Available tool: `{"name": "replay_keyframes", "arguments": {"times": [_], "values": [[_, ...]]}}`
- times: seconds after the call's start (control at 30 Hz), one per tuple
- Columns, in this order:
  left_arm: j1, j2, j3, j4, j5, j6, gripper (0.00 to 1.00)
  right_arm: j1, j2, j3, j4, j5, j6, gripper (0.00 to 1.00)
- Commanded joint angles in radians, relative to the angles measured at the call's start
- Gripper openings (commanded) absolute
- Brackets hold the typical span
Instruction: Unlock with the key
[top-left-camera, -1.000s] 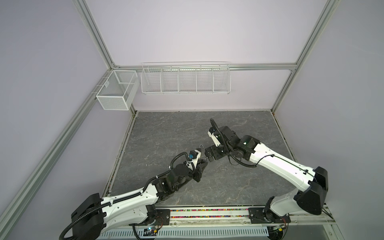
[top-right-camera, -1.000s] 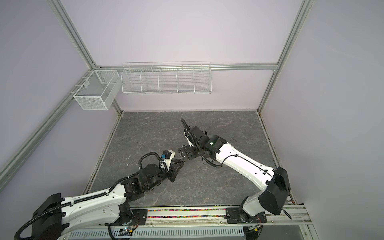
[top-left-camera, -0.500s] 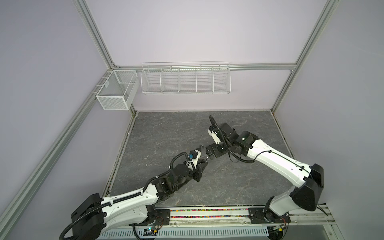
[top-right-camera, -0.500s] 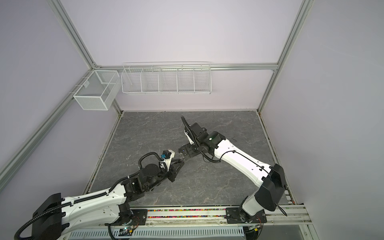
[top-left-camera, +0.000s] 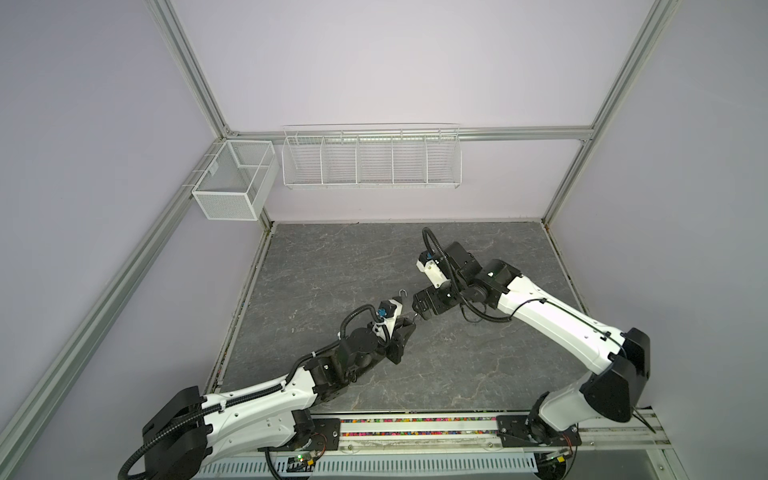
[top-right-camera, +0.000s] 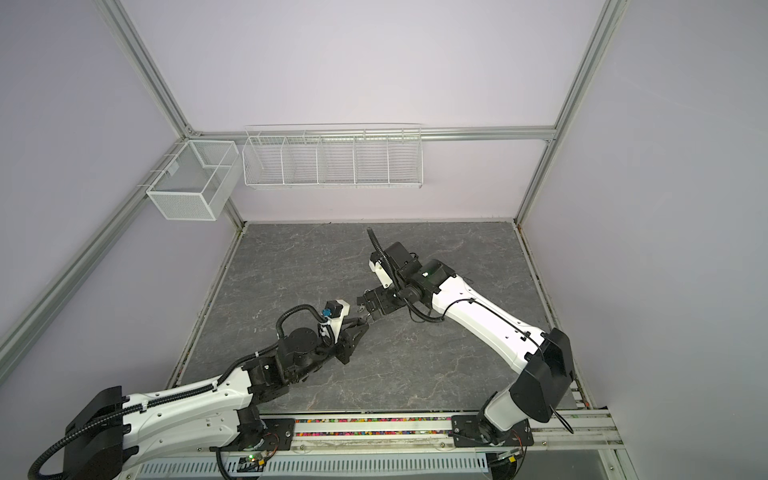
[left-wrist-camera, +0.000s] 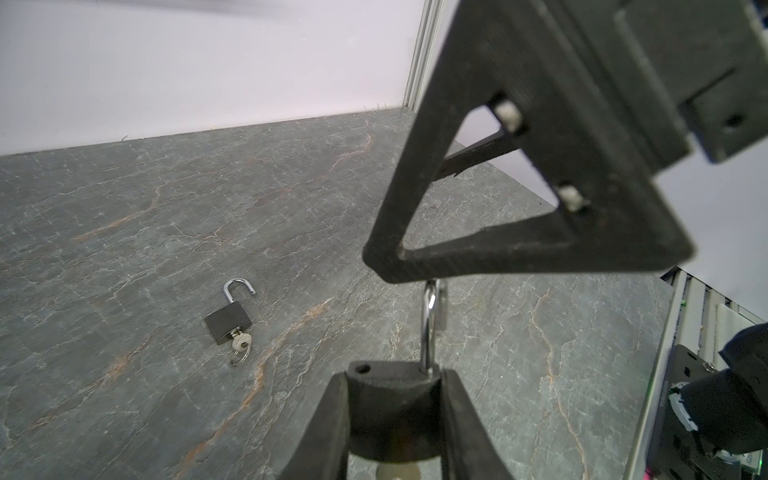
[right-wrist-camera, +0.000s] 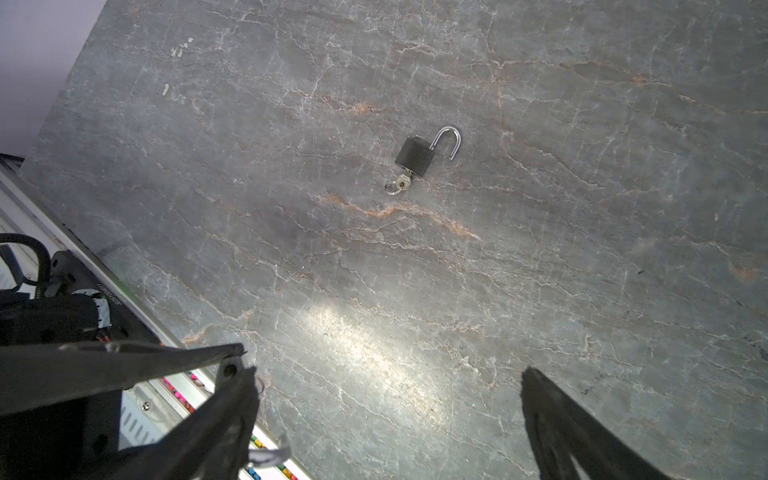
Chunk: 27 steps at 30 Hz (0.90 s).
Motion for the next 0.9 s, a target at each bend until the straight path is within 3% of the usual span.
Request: {"name": "replay_keyframes", "arguments": {"times": [0.0,0.6,0.7,0.87], "values": [[-0.003,-0.019,-0.002,0.047,-0.020,0.023,0.00,-0.012,-0.040,-0.034,-0.017,-0.029,-0.028,0.99],[-0.003,-0.007,0.002,0.044,-0.027,0.006,0.00,-0.040,-0.143,-0.132,0.006,-0.075,0.006,1.00],[-0.003,-0.008,0.024,-0.009,-0.043,-0.018,0.00,-0.053,-0.167,-0.160,0.000,-0.043,0.018,1.00],[-0.017,0.022,0.140,-0.275,-0.119,-0.182,0.00,-0.091,-0.244,-0.253,0.021,0.011,0.056,0.99]]}}
